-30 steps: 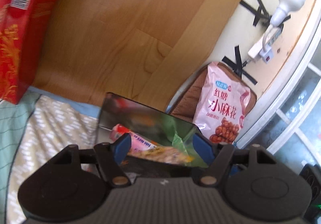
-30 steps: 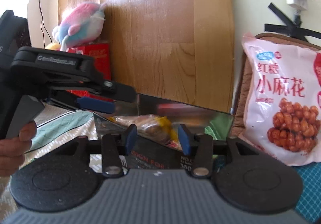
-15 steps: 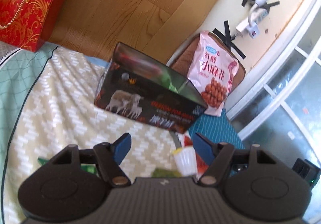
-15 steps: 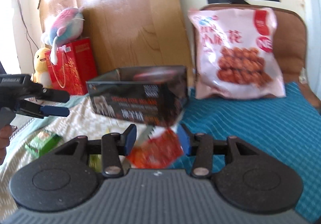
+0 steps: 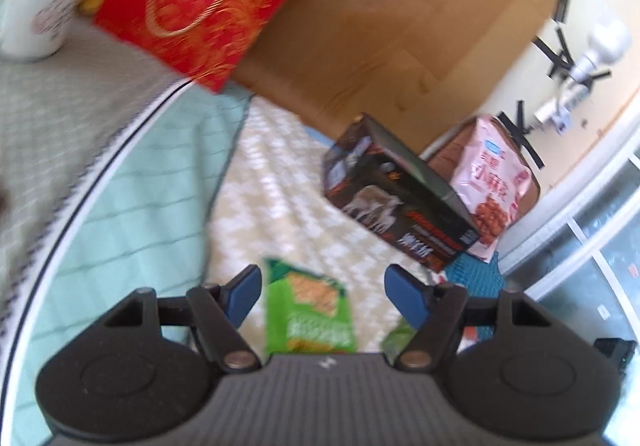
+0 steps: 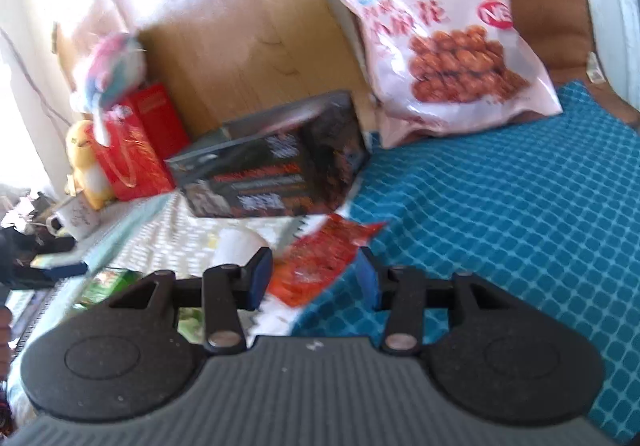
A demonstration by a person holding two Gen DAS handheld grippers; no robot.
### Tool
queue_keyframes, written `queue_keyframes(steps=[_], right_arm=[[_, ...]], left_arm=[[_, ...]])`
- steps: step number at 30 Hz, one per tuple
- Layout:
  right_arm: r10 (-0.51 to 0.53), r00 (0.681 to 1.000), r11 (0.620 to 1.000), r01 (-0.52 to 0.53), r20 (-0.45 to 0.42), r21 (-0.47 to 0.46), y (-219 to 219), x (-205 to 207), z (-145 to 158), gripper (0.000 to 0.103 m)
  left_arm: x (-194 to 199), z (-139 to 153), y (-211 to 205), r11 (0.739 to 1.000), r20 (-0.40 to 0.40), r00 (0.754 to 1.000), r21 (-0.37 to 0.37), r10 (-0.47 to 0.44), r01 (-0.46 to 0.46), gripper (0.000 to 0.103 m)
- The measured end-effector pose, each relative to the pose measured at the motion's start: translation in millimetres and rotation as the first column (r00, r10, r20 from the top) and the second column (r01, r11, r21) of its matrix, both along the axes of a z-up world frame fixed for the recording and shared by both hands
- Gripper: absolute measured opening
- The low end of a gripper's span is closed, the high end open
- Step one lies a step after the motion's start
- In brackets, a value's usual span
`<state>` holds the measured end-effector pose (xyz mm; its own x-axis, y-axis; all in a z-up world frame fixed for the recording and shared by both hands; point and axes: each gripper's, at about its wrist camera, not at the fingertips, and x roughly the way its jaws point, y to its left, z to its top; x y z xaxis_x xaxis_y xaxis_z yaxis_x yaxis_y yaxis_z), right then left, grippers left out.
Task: Organize snacks
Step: 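Reach the left gripper toward the green cracker packet, then close the left gripper on the green cracker packet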
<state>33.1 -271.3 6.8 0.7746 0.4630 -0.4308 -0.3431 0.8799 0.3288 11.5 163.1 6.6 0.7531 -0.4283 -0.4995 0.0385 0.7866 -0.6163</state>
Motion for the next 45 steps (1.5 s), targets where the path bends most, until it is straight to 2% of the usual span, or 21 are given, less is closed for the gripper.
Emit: queue_keyframes(steps=[3, 6, 8, 12, 14, 16, 18, 23, 27, 31, 35, 45], right_arm=[[0.079, 0.997, 0.997, -0.079, 0.001, 0.026, 17, -6, 5, 0.049], [0.215, 0.977, 0.977, -0.215, 0.000, -0.003, 53, -15, 9, 0.049], [0.327, 0.945, 0.944, -0.326, -0.003, -0.051, 87, -22, 9, 0.049], [0.497, 0.868, 0.844, -0.486, -0.010, -0.228, 157, -34, 3, 0.049], [0.529, 0.849, 0.810, -0.509, -0.012, -0.293, 181, -34, -4, 0.049], [0.533, 0.846, 0.799, -0.515, -0.032, -0.312, 196, -28, -12, 0.049], [0.529, 0.846, 0.801, -0.522, -0.061, -0.294, 203, -21, -20, 0.049], [0.491, 0.871, 0.827, -0.470, -0.012, -0.310, 200, -24, -22, 0.046], [0.426, 0.904, 0.863, -0.391, 0.043, -0.319, 184, -29, -16, 0.045], [0.373, 0.924, 0.877, -0.324, 0.078, -0.354, 173, -37, -19, 0.042], [0.341, 0.938, 0.891, -0.301, 0.061, -0.340, 164, -34, -25, 0.041], [0.347, 0.937, 0.891, -0.313, 0.049, -0.330, 163, -31, -26, 0.046]], left_arm=[[-4, -7, 5, 1.000, -0.008, 1.000, -0.016, -0.006, 0.005, 0.070], [-4, -7, -2, 0.999, 0.006, 0.999, -0.008, -0.035, 0.035, 0.070], [-3, -7, -8, 0.998, 0.010, 0.998, 0.010, -0.057, 0.057, 0.070], [-2, -12, -16, 0.997, -0.001, 0.998, 0.031, -0.070, 0.070, 0.070], [-3, -14, -16, 0.998, -0.006, 0.998, 0.031, -0.062, 0.063, 0.070], [-3, -17, -17, 0.998, -0.008, 0.998, 0.033, -0.060, 0.060, 0.068], [-3, -18, -20, 0.997, -0.002, 0.998, 0.038, -0.063, 0.063, 0.062], [4, -19, -35, 0.994, 0.011, 0.996, 0.064, -0.093, 0.092, 0.053], [16, -20, -46, 0.990, 0.019, 0.990, 0.017, -0.141, 0.141, 0.047], [23, -20, -62, 0.984, 0.035, 0.983, 0.029, -0.178, 0.177, 0.047], [26, -25, -73, 0.980, 0.034, 0.981, 0.057, -0.193, 0.191, 0.047], [26, -29, -66, 0.982, 0.043, 0.981, 0.017, -0.190, 0.190, 0.051]])
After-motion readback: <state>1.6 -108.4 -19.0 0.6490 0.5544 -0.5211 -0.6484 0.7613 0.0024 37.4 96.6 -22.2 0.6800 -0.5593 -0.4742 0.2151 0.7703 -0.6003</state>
